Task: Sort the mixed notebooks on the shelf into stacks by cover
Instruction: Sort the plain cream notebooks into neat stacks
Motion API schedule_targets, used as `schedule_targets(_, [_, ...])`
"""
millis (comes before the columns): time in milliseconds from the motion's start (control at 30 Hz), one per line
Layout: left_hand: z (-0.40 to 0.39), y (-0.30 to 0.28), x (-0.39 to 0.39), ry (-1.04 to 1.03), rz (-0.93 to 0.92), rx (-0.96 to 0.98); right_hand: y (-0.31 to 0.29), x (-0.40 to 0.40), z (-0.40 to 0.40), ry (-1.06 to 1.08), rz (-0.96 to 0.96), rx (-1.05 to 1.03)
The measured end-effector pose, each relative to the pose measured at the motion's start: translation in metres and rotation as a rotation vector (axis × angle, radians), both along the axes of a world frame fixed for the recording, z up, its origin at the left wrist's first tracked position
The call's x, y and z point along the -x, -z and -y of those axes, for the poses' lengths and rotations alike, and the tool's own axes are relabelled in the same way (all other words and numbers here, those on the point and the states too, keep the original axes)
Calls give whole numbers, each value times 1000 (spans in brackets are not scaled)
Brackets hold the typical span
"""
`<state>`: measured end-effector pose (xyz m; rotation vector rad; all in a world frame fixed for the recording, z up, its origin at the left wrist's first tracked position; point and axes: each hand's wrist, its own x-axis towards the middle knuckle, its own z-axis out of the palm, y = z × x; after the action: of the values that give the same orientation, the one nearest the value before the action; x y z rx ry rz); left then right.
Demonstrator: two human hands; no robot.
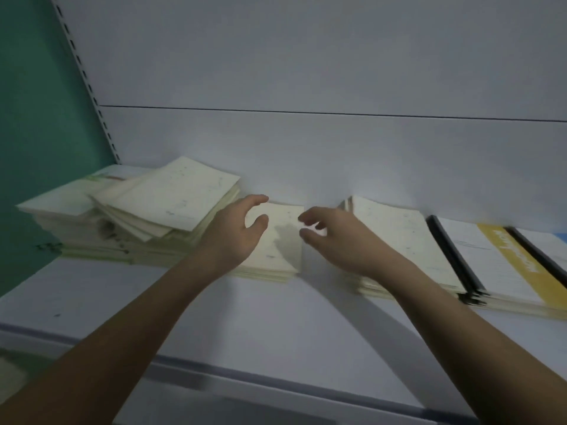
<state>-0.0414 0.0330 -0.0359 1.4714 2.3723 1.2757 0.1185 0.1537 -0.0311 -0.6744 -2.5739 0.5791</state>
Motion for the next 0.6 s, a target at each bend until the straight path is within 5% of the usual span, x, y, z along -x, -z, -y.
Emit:
schedule_targets(333, [51, 30, 26, 180, 134, 1, 30, 77, 70, -123, 245, -51])
schedule_targets(467, [49, 35, 27, 282, 211, -69, 37, 65, 78, -133, 62, 133])
schedule_targets(600, [35, 40, 3, 412, 358, -79, 47, 18, 61, 327, -286, 43])
